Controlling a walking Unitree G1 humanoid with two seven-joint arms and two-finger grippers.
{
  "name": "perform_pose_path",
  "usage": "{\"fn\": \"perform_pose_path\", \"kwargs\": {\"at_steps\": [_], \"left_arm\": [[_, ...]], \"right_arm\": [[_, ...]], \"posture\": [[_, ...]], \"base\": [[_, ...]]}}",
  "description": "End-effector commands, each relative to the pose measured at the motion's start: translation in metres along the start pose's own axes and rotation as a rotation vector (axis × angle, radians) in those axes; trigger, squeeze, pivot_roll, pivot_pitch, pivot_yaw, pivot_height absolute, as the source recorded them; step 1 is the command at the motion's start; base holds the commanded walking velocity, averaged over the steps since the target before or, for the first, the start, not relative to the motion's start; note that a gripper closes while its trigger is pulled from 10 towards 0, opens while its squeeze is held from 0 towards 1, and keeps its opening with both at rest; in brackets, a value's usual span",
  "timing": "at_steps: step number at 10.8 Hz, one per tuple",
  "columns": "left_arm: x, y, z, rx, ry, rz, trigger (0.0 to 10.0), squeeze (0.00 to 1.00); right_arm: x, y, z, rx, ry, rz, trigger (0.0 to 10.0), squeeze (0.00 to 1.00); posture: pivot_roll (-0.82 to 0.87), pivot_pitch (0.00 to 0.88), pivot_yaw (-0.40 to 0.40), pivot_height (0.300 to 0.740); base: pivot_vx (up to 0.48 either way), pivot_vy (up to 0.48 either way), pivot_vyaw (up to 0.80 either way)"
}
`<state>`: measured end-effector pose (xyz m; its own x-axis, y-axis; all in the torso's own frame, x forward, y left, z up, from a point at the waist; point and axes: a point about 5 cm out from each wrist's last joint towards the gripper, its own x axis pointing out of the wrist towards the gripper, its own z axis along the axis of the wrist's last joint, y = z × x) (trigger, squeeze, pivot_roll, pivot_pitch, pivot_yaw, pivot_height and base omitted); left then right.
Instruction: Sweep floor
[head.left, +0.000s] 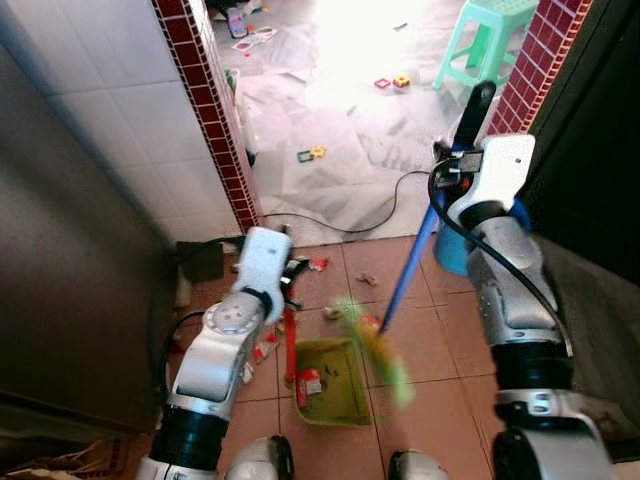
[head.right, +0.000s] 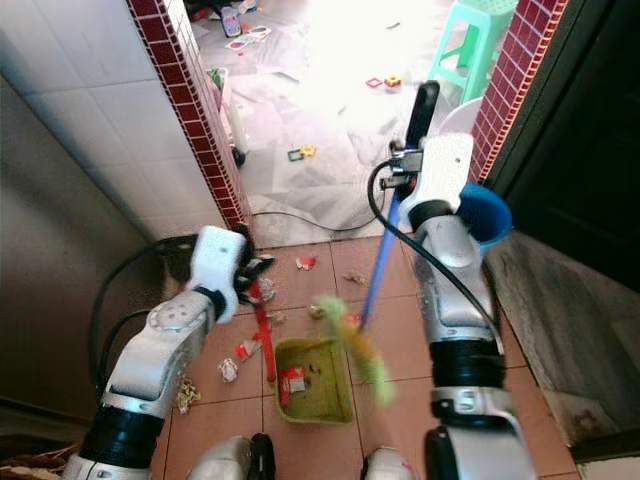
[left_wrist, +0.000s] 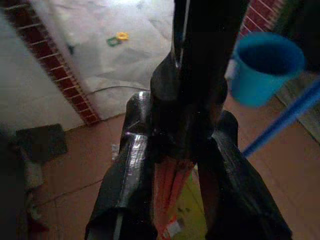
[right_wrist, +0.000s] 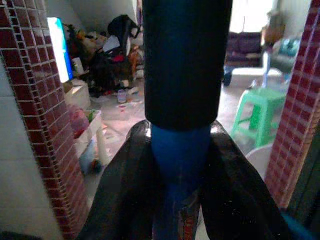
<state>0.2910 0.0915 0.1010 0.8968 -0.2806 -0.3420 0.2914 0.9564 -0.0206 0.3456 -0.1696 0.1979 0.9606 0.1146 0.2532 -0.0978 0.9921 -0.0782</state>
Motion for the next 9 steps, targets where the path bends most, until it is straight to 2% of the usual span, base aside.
{"fn": "perform_pose_path", "kwargs": {"at_steps": [1,2,3,6,7,9], "left_arm": [[-0.001,0.005,-0.022,-0.05,0.085,0.038,10.0,0.0],[-0.003,0.011,-0.016,-0.074,0.02,0.078,10.0,0.0],[-0.004,0.016,-0.008,-0.106,-0.054,0.117,10.0,0.0],[-0.009,0.021,0.008,-0.132,-0.156,0.176,10.0,0.0],[-0.01,0.021,0.012,-0.126,-0.182,0.175,10.0,0.0],[-0.013,0.023,0.024,-0.1,-0.242,0.213,10.0,0.0]], "right_arm": [[0.003,0.006,0.02,-0.028,-0.112,0.035,10.0,0.0],[0.003,0.008,0.027,-0.098,-0.163,0.041,10.0,0.0],[0.002,0.009,0.026,-0.114,-0.17,0.031,10.0,0.0],[-0.001,0.013,0.021,-0.148,-0.181,0.026,10.0,0.0],[-0.001,0.013,0.021,-0.177,-0.192,0.027,10.0,0.0],[0.0,0.014,0.018,-0.165,-0.184,0.015,10.0,0.0]], "posture": [[-0.06,0.1,0.083,0.74],[-0.06,0.099,0.081,0.74],[-0.06,0.099,0.08,0.74],[-0.05,0.088,0.08,0.74],[-0.05,0.087,0.08,0.74],[-0.05,0.081,0.081,0.74]], "base": [[0.0,0.0,0.0],[0.0,0.0,0.0],[0.0,0.0,0.0],[0.0,0.0,0.0],[0.0,0.0,0.0],[0.0,0.0,0.0]]}}
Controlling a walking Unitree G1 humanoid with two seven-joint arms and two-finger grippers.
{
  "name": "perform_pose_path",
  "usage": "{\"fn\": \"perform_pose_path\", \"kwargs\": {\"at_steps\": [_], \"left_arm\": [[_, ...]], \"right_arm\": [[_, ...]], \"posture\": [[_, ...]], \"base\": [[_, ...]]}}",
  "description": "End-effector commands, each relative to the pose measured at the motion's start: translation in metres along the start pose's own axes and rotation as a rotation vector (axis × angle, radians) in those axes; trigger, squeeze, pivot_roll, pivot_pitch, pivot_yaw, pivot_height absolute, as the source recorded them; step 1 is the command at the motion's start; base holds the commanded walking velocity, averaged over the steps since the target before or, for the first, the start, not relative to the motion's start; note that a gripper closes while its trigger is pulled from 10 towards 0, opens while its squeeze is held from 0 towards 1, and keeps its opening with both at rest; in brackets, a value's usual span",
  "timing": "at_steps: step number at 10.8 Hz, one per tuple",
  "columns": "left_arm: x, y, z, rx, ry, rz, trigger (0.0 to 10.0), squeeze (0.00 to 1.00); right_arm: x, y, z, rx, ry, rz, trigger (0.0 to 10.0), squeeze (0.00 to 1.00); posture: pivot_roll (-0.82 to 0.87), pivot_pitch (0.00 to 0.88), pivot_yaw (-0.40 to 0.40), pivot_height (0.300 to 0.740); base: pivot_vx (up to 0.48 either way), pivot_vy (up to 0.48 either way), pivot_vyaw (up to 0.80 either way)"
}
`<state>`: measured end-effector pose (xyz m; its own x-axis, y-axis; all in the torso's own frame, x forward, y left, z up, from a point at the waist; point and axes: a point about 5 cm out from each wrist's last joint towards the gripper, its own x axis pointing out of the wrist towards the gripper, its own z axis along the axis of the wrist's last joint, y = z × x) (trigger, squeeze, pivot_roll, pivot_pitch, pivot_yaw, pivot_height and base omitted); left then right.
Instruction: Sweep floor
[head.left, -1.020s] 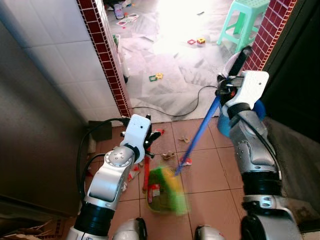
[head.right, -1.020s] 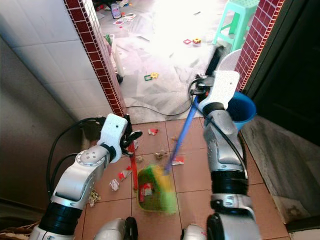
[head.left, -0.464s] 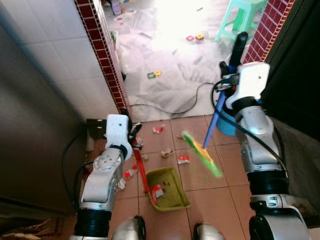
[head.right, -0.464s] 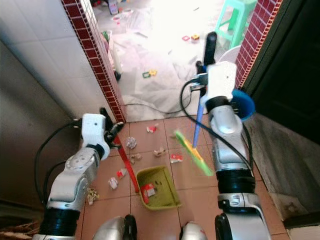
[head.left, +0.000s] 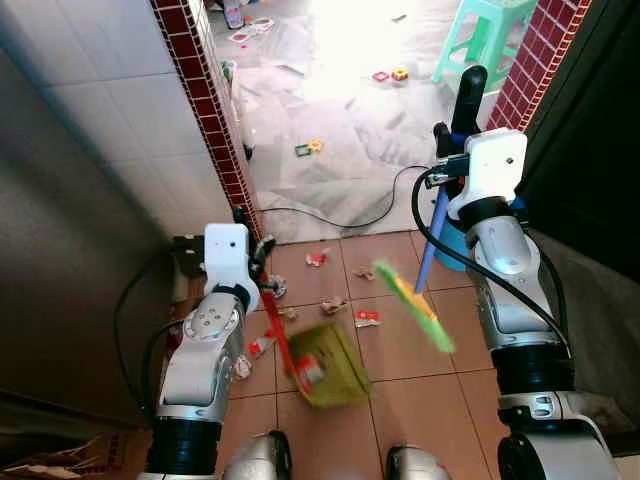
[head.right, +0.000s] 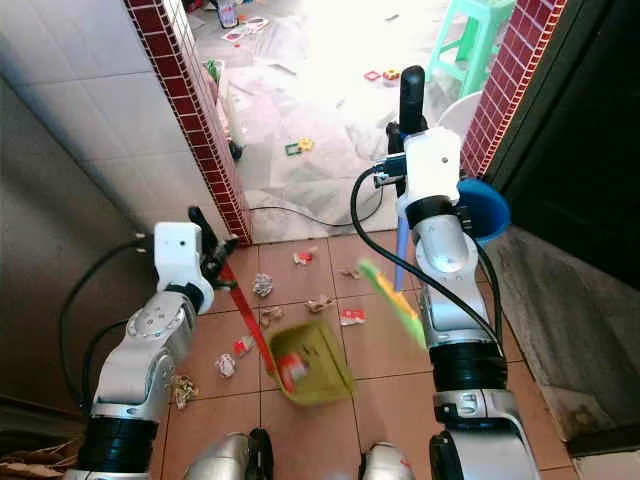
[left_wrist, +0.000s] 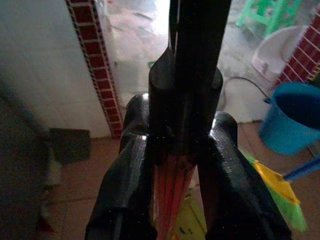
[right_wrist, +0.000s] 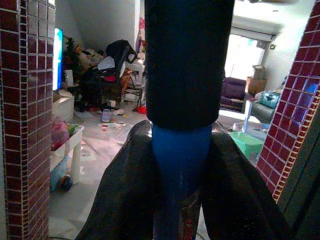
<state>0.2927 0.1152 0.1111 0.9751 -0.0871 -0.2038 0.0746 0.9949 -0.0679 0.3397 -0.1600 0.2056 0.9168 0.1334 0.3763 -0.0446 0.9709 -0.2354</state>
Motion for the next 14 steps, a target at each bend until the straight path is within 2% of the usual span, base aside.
{"fn": "perform_pose_path", "kwargs": {"at_steps": [1,3,6,9,10,14], "left_arm": [[-0.003,-0.001,0.023,0.007,-0.121,0.02,10.0,0.0],[-0.005,-0.001,0.03,0.014,-0.166,0.02,10.0,0.0],[-0.005,-0.012,0.042,0.028,-0.254,-0.007,10.0,0.0],[-0.006,-0.021,0.047,0.015,-0.279,-0.045,10.0,0.0],[-0.007,-0.023,0.052,0.051,-0.3,-0.048,10.0,0.0],[-0.007,-0.022,0.049,0.042,-0.293,-0.073,10.0,0.0]], "right_arm": [[0.004,0.003,0.008,0.0,-0.05,0.009,10.0,0.0],[0.004,0.004,0.008,-0.024,-0.061,0.006,10.0,0.0],[0.005,0.006,0.007,-0.033,-0.061,0.009,10.0,0.0],[0.003,0.006,0.005,-0.038,-0.06,0.003,10.0,0.0],[0.003,0.006,0.005,-0.042,-0.062,0.001,10.0,0.0],[0.003,0.006,0.004,-0.049,-0.062,0.002,10.0,0.0]], "posture": [[-0.04,0.079,0.082,0.74],[-0.04,0.075,0.084,0.74],[-0.03,0.068,0.09,0.74],[-0.03,0.065,0.093,0.74],[-0.03,0.064,0.093,0.74],[-0.02,0.071,0.094,0.74]], "base": [[0.0,0.0,0.0],[0.0,0.0,0.0],[0.0,0.0,0.8],[0.0,0.0,0.8],[0.0,0.0,0.79],[0.0,0.0,0.79]]}}
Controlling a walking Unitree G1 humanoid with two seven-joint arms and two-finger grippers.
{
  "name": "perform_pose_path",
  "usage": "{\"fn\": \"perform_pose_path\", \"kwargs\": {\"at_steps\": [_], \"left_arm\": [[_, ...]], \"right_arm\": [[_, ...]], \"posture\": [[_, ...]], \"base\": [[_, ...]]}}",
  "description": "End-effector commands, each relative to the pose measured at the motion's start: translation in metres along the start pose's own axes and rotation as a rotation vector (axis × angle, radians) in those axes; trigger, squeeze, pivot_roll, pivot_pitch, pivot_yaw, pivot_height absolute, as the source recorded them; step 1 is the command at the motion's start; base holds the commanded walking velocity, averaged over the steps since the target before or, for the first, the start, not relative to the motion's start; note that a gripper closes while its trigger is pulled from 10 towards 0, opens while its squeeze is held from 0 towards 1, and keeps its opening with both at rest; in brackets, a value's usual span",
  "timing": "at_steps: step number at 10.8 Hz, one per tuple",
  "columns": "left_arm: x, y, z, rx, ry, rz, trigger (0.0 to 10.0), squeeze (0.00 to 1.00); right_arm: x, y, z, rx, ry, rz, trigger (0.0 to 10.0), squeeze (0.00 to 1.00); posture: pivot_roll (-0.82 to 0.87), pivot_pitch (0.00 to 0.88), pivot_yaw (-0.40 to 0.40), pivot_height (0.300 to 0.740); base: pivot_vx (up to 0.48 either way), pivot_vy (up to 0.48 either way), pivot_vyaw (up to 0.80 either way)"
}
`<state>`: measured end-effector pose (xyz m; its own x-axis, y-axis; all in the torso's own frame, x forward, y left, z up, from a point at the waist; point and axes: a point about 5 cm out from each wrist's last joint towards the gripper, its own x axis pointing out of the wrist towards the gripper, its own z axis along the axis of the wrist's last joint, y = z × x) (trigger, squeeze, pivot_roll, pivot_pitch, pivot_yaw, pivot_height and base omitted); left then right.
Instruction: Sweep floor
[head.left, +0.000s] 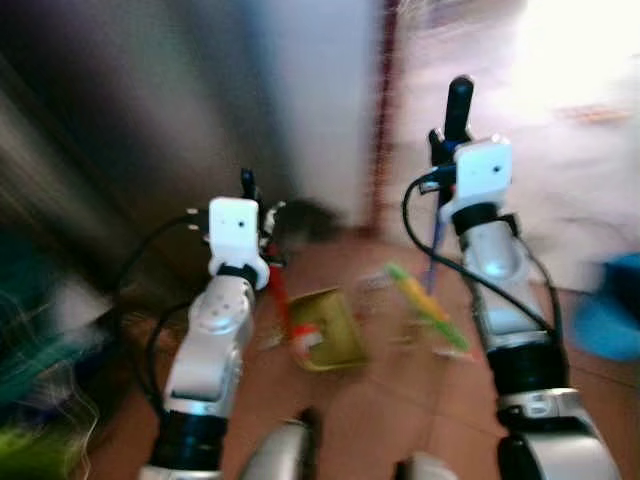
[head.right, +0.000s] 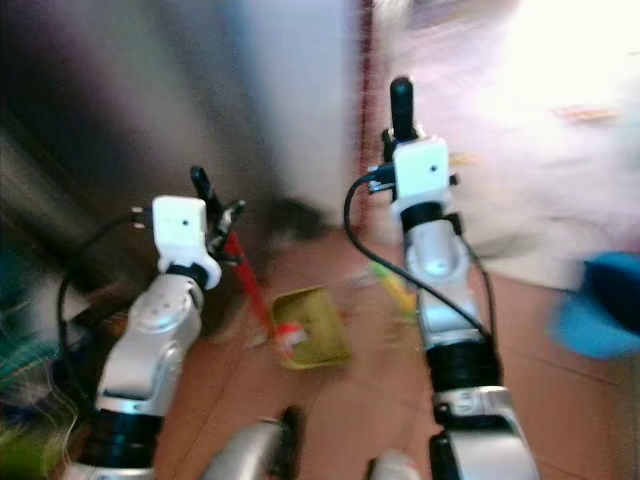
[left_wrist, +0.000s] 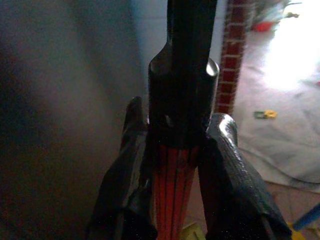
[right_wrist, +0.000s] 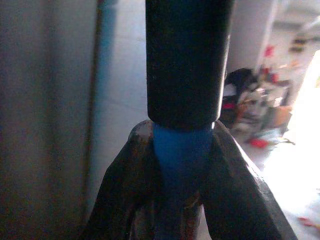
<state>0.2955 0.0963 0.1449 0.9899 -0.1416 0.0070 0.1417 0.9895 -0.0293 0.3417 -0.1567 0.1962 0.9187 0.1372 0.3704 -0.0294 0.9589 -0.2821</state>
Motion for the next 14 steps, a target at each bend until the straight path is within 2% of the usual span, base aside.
{"fn": "perform_pose_path", "kwargs": {"at_steps": [1,5,14], "left_arm": [[-0.0012,-0.0018,0.0167,0.0,-0.083,-0.015,10.0,0.0],[-0.0014,-0.0013,0.0188,0.006,-0.097,-0.008,10.0,0.0],[-0.01,0.0062,0.0097,-0.015,-0.067,0.055,10.0,0.0]], "right_arm": [[0.0041,0.0006,0.0123,0.0,-0.067,-0.004,10.0,0.0],[0.0067,0.001,0.0133,-0.003,-0.075,0.002,10.0,0.0],[0.0059,0.0033,0.0129,0.003,-0.082,0.014,10.0,0.0]], "posture": [[-0.02,0.071,0.094,0.74],[-0.02,0.069,0.091,0.74],[-0.02,0.079,0.086,0.74]], "base": [[0.0,0.0,0.8],[0.0,0.0,0.8],[0.0,0.0,0.8]]}}
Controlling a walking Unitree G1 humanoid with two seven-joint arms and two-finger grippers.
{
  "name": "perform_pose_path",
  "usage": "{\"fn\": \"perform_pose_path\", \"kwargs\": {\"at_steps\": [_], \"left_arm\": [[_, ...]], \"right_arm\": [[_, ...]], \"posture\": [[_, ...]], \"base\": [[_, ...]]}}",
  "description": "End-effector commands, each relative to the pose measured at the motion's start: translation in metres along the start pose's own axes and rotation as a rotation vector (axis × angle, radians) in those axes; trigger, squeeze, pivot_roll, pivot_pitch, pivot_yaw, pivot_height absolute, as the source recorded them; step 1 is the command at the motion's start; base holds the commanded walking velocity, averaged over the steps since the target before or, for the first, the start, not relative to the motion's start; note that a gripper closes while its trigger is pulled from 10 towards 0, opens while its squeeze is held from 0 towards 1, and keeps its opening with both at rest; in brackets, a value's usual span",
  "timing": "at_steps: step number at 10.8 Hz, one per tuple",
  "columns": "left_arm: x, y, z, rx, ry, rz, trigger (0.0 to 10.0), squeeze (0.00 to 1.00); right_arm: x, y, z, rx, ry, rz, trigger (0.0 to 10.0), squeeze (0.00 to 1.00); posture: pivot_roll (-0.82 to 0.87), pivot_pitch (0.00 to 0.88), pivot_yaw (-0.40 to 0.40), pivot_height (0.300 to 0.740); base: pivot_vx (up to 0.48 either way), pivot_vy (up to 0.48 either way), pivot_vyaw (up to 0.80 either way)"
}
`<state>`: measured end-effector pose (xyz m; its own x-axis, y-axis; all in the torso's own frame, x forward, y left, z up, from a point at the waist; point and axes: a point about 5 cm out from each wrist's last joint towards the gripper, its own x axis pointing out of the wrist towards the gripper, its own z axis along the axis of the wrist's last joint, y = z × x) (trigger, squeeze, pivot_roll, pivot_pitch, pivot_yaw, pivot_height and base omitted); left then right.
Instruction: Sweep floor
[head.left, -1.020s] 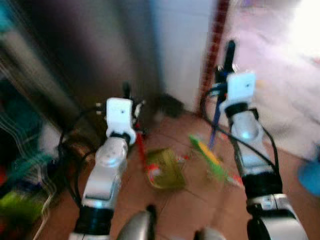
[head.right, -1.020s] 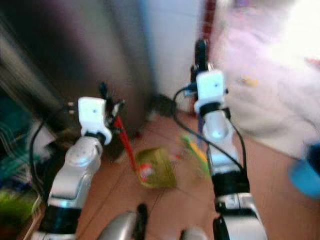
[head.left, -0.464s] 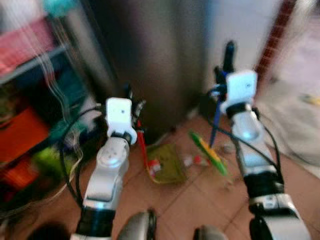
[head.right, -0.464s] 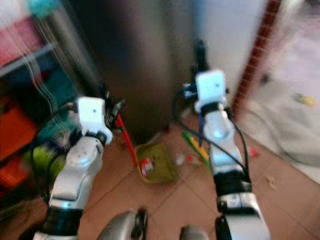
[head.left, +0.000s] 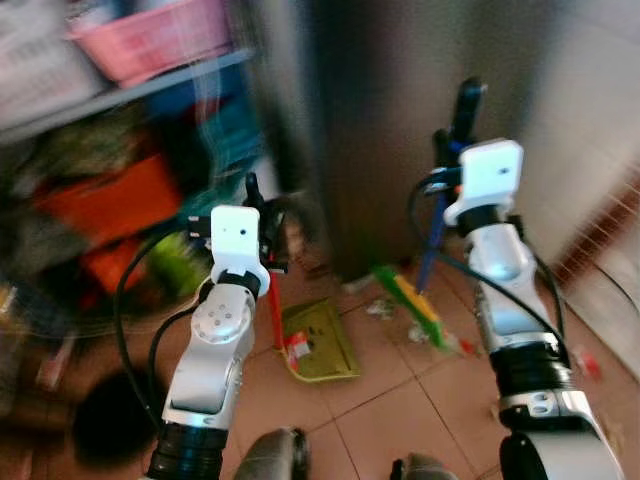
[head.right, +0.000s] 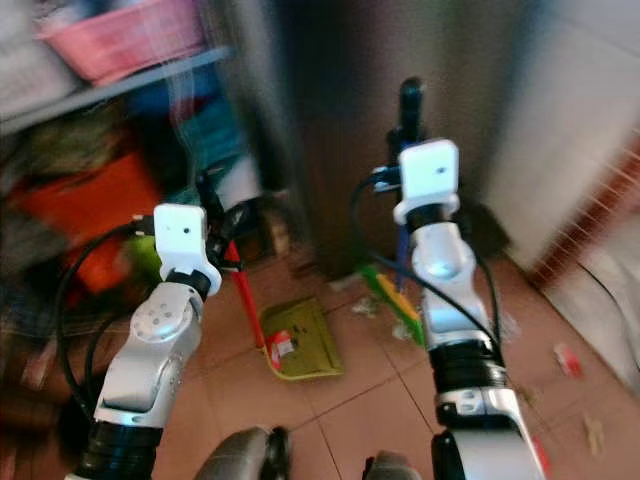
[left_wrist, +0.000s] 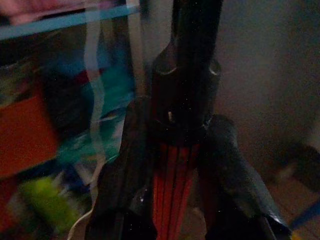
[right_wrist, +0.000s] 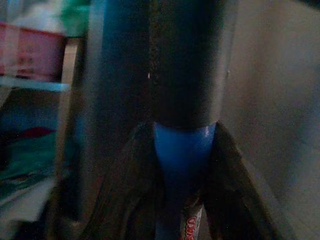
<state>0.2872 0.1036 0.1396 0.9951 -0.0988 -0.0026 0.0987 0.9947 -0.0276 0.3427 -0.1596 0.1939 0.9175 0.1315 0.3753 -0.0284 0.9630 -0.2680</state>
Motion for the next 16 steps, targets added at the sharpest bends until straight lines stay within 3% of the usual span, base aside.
{"fn": "perform_pose_path", "kwargs": {"at_steps": [1,5,11,14,16], "left_arm": [[-0.001,0.006,0.011,-0.027,-0.062,0.048,10.0,0.0],[0.005,0.017,-0.012,-0.054,0.011,0.084,10.0,0.0],[0.026,0.0,-0.025,-0.041,-0.019,0.042,10.0,0.0],[0.025,0.003,-0.029,-0.045,-0.023,0.051,10.0,0.0],[0.027,0.006,-0.033,-0.058,-0.013,0.07,10.0,0.0]], "right_arm": [[0.006,0.006,0.017,0.01,-0.086,0.014,10.0,0.0],[0.008,0.013,0.017,-0.008,-0.087,0.036,10.0,0.0],[0.018,0.019,0.032,-0.058,-0.163,0.059,10.0,0.0],[0.01,0.049,0.018,-0.026,-0.124,0.173,10.0,0.0],[-0.011,0.075,0.0,0.111,-0.037,0.36,10.0,0.0]], "posture": [[-0.02,0.079,0.084,0.74],[-0.02,0.091,0.08,0.74],[-0.05,0.109,0.079,0.74],[-0.04,0.108,0.074,0.74],[-0.05,0.107,0.069,0.74]], "base": [[0.0,0.0,0.0],[0.0,0.0,0.0],[0.0,0.0,0.0],[0.0,0.0,0.0],[0.0,0.0,0.0]]}}
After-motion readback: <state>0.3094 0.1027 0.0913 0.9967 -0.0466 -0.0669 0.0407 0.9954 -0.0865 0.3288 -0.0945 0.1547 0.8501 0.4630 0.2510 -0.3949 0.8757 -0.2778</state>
